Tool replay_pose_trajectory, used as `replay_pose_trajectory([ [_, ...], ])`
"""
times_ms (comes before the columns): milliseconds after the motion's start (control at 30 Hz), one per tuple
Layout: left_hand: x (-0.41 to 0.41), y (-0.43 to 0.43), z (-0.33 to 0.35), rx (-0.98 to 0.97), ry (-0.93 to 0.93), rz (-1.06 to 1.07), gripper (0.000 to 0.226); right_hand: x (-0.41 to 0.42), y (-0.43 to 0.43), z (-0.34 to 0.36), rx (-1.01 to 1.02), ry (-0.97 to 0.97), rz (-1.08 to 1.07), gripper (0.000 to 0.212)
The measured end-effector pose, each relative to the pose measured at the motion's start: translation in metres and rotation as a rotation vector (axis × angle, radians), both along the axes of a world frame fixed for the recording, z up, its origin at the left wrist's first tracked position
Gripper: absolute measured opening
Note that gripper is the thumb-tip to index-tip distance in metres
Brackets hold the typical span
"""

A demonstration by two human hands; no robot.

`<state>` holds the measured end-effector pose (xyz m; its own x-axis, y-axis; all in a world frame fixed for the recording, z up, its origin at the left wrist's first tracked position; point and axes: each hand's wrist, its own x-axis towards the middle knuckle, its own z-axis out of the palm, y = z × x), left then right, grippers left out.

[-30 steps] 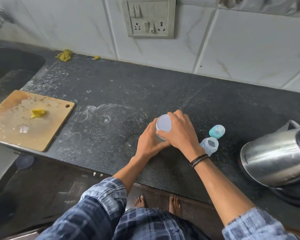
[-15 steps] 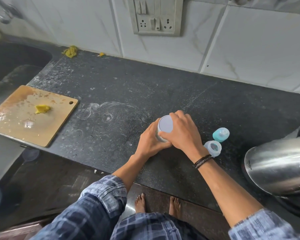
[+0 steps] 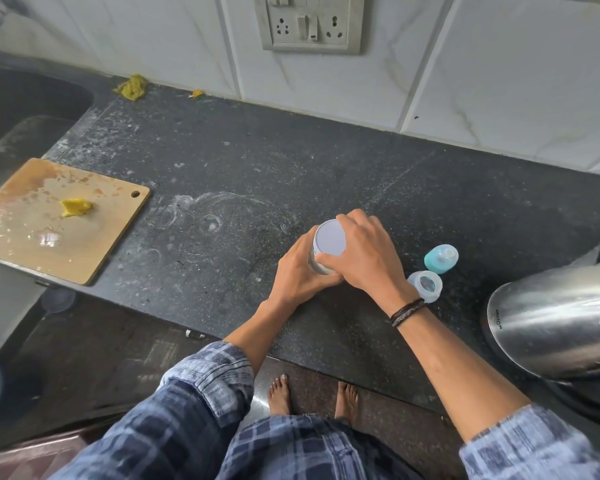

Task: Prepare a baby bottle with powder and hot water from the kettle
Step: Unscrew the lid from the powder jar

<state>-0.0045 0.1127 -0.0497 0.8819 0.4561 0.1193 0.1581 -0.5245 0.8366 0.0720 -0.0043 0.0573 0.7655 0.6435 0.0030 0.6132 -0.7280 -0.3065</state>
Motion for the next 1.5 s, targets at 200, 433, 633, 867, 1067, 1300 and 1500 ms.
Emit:
replay_pose_trajectory([
  [200, 0.002, -0.002, -0.001, -0.004, -0.009, 0.004, 0.092, 0.002, -0.001, -0.001, 0.013, 0.011, 0.016, 0.07],
  [433, 0.002, -0.001, 0.0, -0.021, -0.004, 0.003, 0.092, 0.005, -0.003, -0.003, 0.019, 0.044, 0.039, 0.077],
  [633, 0.002, -0.002, -0.001, -0.02, 0.009, 0.003, 0.089, 0.012, -0.005, 0.0, -0.006, 0.073, 0.101, 0.083],
  [867, 0.003, -0.003, -0.001, -0.004, 0.01, 0.026, 0.094, 0.029, -0.01, 0.008, -0.057, 0.159, 0.25, 0.084],
  [1067, 0.001, -0.008, 0.003, 0.018, 0.0, 0.059, 0.091, 0.047, -0.003, 0.023, -0.215, 0.263, 0.371, 0.091],
  [1300, 0.001, -0.008, 0.007, 0.028, 0.008, 0.029, 0.09, 0.022, 0.004, 0.026, -0.245, 0.051, 0.109, 0.082],
  [1500, 0.001, -0.007, 0.005, 0.035, 0.005, 0.029, 0.094, 0.019, 0.006, 0.026, -0.221, -0.002, 0.148, 0.064],
])
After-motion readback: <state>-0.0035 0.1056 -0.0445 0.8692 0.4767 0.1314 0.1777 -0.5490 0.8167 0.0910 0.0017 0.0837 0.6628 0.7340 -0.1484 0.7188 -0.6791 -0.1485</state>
